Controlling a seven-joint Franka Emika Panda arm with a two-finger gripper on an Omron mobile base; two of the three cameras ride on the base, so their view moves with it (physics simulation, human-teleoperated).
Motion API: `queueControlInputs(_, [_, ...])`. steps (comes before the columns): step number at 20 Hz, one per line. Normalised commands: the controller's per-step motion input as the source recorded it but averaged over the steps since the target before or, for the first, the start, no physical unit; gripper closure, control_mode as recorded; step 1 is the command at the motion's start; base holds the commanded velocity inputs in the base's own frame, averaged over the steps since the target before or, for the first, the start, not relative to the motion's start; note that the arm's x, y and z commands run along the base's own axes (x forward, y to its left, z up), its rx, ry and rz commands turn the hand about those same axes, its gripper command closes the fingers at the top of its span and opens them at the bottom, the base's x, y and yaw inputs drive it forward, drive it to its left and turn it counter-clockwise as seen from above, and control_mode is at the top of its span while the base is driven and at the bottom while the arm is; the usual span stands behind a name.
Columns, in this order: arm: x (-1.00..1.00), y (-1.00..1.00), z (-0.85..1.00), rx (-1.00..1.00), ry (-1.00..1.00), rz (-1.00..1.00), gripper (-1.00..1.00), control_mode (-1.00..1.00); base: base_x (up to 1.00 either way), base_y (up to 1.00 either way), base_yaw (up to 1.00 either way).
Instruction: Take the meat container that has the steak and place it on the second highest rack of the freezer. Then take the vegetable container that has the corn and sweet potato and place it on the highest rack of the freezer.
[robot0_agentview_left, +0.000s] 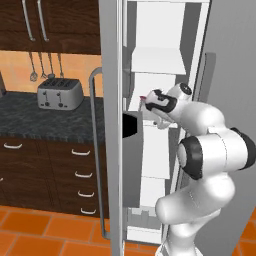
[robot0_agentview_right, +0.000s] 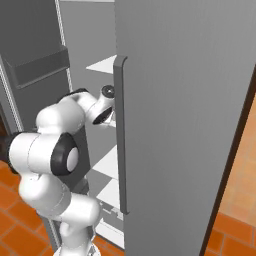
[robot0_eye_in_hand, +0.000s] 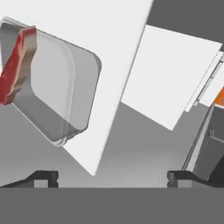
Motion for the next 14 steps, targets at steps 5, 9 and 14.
queueControlInputs(5, [-1.00,0.00,0.71,0.00,0.01,0.00,-1.00,-1.00,0.00,0.00,0.00])
queueControlInputs(9, [-1.00,-0.01,0.62,-0.06,0.03,0.00,-1.00,-1.00,0.00,0.00,0.00])
queueControlInputs(14, [-1.00,-0.15,0.25,-0.23,0.01,0.02,-1.00,-1.00,0.00,0.00,0.00])
